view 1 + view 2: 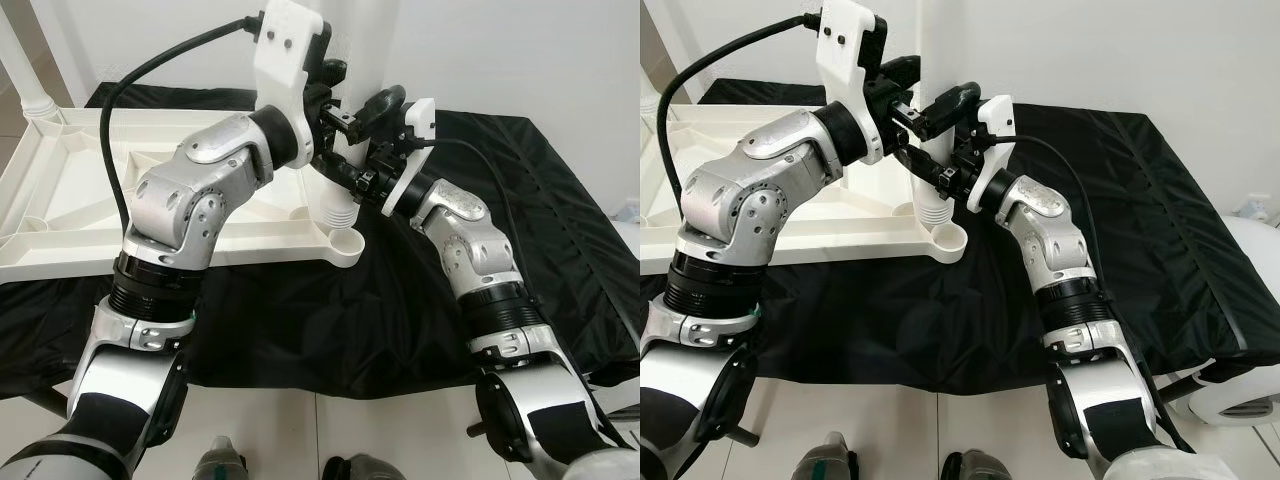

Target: Building children table

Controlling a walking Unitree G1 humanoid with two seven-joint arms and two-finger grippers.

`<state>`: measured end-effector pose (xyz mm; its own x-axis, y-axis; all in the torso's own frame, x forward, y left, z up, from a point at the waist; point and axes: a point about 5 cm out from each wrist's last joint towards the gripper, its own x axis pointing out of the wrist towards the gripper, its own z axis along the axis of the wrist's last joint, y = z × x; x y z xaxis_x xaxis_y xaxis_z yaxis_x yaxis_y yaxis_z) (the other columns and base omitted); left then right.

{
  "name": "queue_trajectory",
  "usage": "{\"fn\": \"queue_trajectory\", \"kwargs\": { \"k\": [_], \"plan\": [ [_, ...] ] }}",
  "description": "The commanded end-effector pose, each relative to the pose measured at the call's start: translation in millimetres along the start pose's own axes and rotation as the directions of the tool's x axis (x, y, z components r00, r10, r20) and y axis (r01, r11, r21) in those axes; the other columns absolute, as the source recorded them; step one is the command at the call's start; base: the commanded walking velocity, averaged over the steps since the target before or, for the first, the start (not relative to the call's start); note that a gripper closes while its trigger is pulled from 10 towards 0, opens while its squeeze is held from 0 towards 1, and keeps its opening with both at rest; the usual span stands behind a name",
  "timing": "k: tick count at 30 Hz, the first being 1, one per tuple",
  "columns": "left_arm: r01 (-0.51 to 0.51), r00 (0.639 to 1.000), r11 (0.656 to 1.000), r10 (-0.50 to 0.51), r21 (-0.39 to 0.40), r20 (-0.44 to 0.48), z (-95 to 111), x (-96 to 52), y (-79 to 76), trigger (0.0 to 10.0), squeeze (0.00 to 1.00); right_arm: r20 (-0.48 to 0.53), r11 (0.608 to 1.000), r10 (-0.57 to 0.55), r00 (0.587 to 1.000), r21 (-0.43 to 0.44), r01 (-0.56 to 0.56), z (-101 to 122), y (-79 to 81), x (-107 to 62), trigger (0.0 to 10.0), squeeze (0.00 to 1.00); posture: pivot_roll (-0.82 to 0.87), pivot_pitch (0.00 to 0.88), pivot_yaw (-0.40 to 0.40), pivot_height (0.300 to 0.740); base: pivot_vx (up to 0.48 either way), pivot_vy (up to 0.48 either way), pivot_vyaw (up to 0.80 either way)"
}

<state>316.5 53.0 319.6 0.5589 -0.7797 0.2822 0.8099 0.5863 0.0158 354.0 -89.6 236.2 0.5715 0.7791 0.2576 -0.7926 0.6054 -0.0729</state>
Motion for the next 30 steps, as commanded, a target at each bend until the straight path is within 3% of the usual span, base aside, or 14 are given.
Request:
{"fn": "queue_trajectory", "kwargs": {
  "k": [1, 4, 10, 13, 15, 16, 17, 18, 22, 24, 25, 26, 27, 30],
  "plan": [
    [-0.052, 0.997, 0.994, 0.057, -0.099, 0.047, 3, -7.1, 11.5, 10.0, 0.00, 0.019, 0.996, -0.083, 0.996, 0.018, 0.083, -5, -2.6, -5.6, 10.0, 0.00, 0.02, 0.008, -0.054, 0.740, 0.000, 0.000, 0.00],
    [-0.121, 0.988, 0.976, 0.136, -0.184, 0.075, 1, -19.5, 22.8, 10.0, 0.00, 0.034, 0.988, -0.150, 0.988, 0.037, 0.149, -9, -2.7, -9.3, 10.0, 0.00, 0.02, 0.010, -0.049, 0.740, 0.000, 0.000, 0.00],
    [-0.132, 0.987, 0.974, 0.148, -0.186, 0.071, -1, -27.1, 22.6, 10.0, 0.00, 0.030, 0.972, -0.232, 0.972, 0.047, 0.231, -14, -7.5, -15.8, 10.0, 0.00, 0.03, 0.007, -0.050, 0.740, 0.000, 0.000, 0.00],
    [-0.191, 0.982, 0.977, 0.190, -0.091, -0.020, -18, -34.9, 24.7, 10.0, 0.00, 0.044, 0.934, -0.357, 0.933, 0.051, 0.355, -17, -17.3, -28.4, 10.0, 0.00, 0.03, 0.003, -0.050, 0.740, 0.000, 0.000, 0.00],
    [-0.200, 0.980, 0.977, 0.198, -0.073, -0.037, -21, -35.9, 25.2, 10.0, 0.00, 0.047, 0.929, -0.370, 0.928, 0.049, 0.368, -17, -18.3, -30.0, 10.0, 0.00, 0.03, 0.003, -0.050, 0.740, 0.000, 0.000, 0.00],
    [-0.217, 0.974, 0.976, 0.215, -0.022, -0.072, -29, -38.4, 26.1, 10.0, 0.00, 0.050, 0.925, -0.379, 0.924, 0.018, 0.379, -17, -19.3, -33.4, 10.0, 0.00, 0.02, 0.002, -0.049, 0.740, 0.000, 0.000, 0.00],
    [-0.217, 0.974, 0.976, 0.215, -0.022, -0.072, -29, -38.4, 26.1, 10.0, 0.00, 0.050, 0.925, -0.379, 0.924, 0.018, 0.379, -17, -19.3, -33.4, 10.0, 0.00, 0.02, 0.002, -0.049, 0.740, 0.000, 0.000, 0.00],
    [-0.239, 0.961, 0.971, 0.237, 0.005, -0.145, -50, -44.6, 27.4, 10.0, 0.00, 0.052, 0.922, -0.388, 0.920, 0.031, 0.387, -19, -20.4, -40.8, 10.0, 0.00, 0.02, 0.001, -0.047, 0.740, 0.000, 0.000, 0.00],
    [-0.255, 0.950, 0.967, 0.249, -0.005, -0.188, -63, -49.0, 27.9, 10.0, 0.00, 0.056, 0.915, -0.402, 0.914, 0.050, 0.400, -20, -20.8, -45.7, 10.0, 0.00, 0.02, 0.000, -0.046, 0.740, 0.000, 0.000, 0.00],
    [-0.283, 0.925, 0.959, 0.281, 0.027, -0.255, -85, -55.1, 27.0, 10.0, 0.00, 0.067, 0.914, -0.405, 0.912, 0.073, 0.400, -22, -17.3, -50.9, 10.0, 0.00, 0.01, 0.000, -0.047, 0.740, 0.000, 0.000, 0.00],
    [-0.278, 0.910, 0.955, 0.297, 0.105, -0.291, -101, -58.7, 24.0, 10.0, 0.00, 0.081, 0.916, -0.398, 0.914, 0.085, 0.392, -23, -13.3, -53.1, 10.0, 0.00, 0.01, 0.000, -0.046, 0.740, 0.000, 0.000, 0.00],
    [-0.278, 0.910, 0.955, 0.297, 0.105, -0.291, -101, -58.7, 24.0, 10.0, 0.00, 0.081, 0.916, -0.398, 0.914, 0.085, 0.392, -23, -13.3, -53.1, 10.0, 0.00, 0.01, 0.000, -0.046, 0.740, 0.000, 0.000, 0.00],
    [-0.248, 0.895, 0.950, 0.300, 0.189, -0.331, -115, -59.9, 20.1, 10.0, 0.00, 0.088, 0.918, -0.393, 0.915, 0.097, 0.385, -24, -10.6, -53.3, 10.0, 0.00, 0.01, 0.000, -0.048, 0.740, 0.000, 0.000, 0.00],
    [-0.211, 0.886, 0.950, 0.286, 0.232, -0.366, -126, -60.1, 15.8, 10.0, 0.00, 0.096, 0.920, -0.388, 0.917, 0.109, 0.377, -23, -8.3, -52.9, 10.0, 0.00, 0.01, 0.000, -0.049, 0.740, 0.000, 0.000, 0.00]
  ]
}}
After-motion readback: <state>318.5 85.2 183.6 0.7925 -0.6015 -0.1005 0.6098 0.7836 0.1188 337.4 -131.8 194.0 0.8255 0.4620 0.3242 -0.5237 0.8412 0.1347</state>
